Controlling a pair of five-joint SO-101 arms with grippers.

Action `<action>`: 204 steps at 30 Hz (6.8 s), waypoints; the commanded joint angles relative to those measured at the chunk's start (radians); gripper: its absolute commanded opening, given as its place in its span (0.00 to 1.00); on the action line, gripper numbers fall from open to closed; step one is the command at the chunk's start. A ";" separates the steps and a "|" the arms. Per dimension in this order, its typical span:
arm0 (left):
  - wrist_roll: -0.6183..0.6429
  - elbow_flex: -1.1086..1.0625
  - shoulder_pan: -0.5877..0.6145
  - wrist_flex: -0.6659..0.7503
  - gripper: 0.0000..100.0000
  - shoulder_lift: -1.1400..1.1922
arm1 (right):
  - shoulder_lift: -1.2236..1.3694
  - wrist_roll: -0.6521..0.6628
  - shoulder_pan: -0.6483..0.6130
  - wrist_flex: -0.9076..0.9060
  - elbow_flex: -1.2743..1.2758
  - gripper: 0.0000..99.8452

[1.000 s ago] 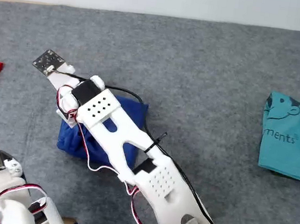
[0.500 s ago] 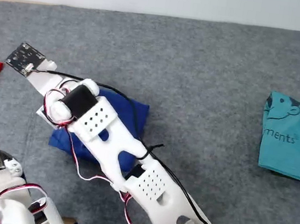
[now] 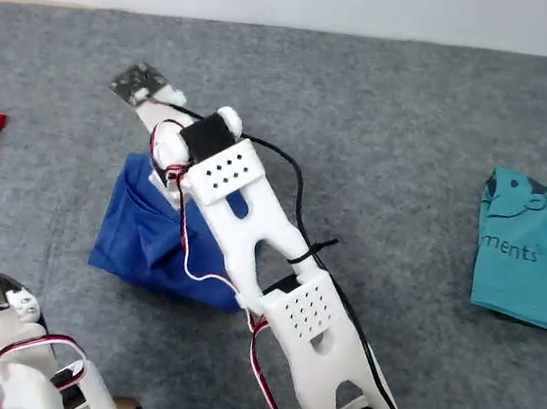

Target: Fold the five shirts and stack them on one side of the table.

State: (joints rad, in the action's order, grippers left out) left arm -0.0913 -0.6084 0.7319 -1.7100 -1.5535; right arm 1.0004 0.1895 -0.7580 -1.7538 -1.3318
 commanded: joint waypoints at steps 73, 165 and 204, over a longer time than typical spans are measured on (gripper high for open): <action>-0.009 -0.119 0.008 0.114 0.00 -0.005 | -0.542 -0.173 0.183 -0.041 0.494 0.01; -0.009 -0.117 0.006 0.083 0.00 -0.006 | -0.275 0.040 0.358 0.028 0.569 0.01; -0.009 -0.120 0.005 0.077 0.00 -0.006 | -0.179 0.950 0.438 0.608 0.569 0.08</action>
State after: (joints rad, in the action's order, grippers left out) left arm -0.0913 -0.7327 0.7350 -1.6272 -1.5535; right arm 0.8684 1.1638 -0.3069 -1.1707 -0.7426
